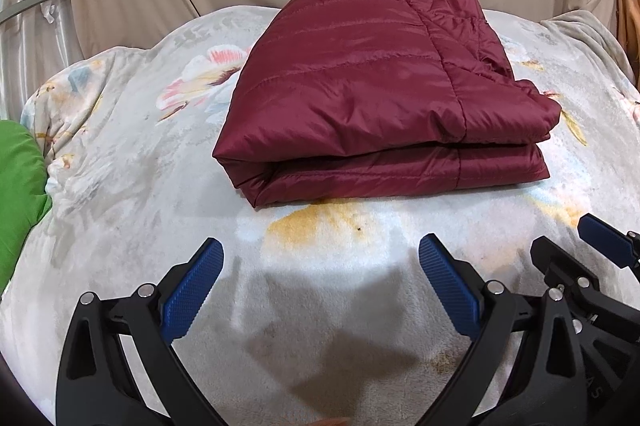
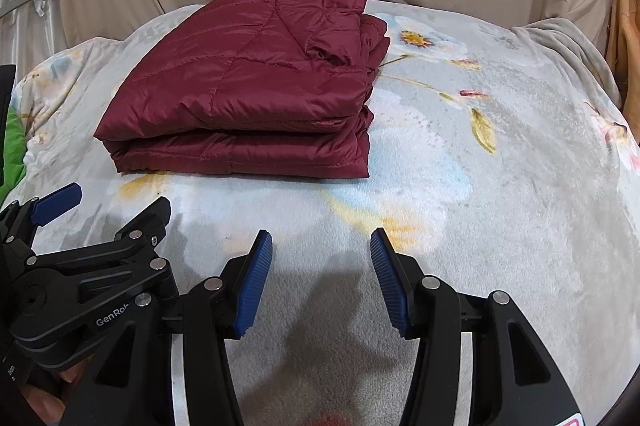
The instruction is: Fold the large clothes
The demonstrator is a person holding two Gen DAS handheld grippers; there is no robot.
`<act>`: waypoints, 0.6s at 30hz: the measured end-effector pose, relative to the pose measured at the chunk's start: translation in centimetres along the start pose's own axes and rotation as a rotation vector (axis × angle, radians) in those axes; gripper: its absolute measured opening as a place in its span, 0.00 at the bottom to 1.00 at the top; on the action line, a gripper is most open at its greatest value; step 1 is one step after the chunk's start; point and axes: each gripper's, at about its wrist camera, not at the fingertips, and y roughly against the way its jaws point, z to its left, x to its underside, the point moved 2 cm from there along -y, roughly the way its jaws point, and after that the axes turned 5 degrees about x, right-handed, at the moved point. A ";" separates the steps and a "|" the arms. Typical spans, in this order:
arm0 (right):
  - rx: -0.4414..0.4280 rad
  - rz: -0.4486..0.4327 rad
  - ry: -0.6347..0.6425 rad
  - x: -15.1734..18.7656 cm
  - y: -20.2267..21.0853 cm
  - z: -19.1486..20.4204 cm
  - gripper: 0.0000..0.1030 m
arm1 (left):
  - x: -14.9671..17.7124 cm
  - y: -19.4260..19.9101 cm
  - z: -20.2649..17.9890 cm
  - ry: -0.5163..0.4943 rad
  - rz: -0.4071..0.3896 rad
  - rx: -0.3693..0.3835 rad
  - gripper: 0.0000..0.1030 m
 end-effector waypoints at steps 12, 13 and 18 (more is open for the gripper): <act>0.001 -0.001 0.001 0.0 0.1 0.1 0.49 | 0.0 0.1 0.0 -0.001 -0.003 -0.006 0.93; -0.001 -0.002 0.002 0.0 0.0 0.0 0.49 | 0.0 0.1 0.0 -0.001 -0.004 -0.005 0.93; 0.002 -0.005 0.008 0.0 0.0 -0.1 0.49 | 0.1 0.1 0.0 0.000 -0.001 -0.005 0.93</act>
